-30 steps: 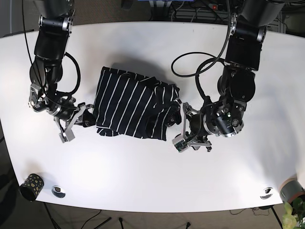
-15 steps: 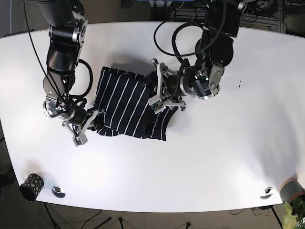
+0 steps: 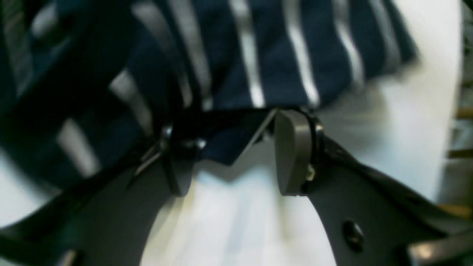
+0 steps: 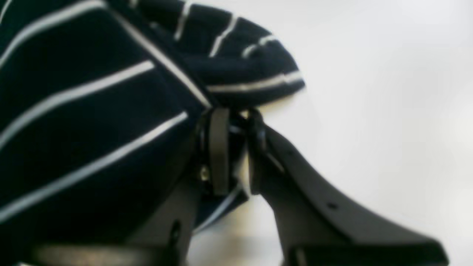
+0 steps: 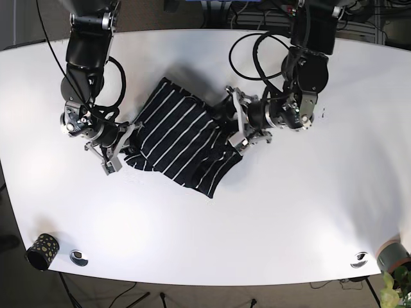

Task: Fold the T-shirt properly
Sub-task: 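Grasp the shirt's corners with both grippers and rotate the bundle, then carry the folded striped shirt with the left gripper to the table edge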

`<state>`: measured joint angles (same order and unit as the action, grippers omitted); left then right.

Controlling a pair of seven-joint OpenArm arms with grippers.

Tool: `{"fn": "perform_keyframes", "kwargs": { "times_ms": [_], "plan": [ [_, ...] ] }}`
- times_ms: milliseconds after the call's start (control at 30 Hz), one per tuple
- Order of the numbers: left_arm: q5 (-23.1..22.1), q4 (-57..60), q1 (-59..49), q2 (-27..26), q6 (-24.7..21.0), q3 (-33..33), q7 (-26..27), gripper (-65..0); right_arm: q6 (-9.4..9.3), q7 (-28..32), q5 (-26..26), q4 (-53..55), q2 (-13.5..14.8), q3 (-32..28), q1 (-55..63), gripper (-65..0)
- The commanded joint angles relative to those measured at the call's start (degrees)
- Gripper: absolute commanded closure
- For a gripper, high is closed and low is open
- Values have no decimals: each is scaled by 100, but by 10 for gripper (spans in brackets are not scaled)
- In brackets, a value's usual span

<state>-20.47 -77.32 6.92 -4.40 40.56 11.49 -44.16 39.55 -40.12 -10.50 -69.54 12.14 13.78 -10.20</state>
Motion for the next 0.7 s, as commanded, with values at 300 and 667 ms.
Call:
{"fn": "perform_keyframes", "kwargs": {
  "times_ms": [300,667],
  "plan": [
    [38,62,939,-953,-56,-72,-37,-311,45,-784,0,-1490,-1131,-90,620,-81],
    [73,-1292,1018,-830,-130,-661,-1039,-318,45,-1039,-18,-1640,-1852,-1804,655,-79]
  ]
}}
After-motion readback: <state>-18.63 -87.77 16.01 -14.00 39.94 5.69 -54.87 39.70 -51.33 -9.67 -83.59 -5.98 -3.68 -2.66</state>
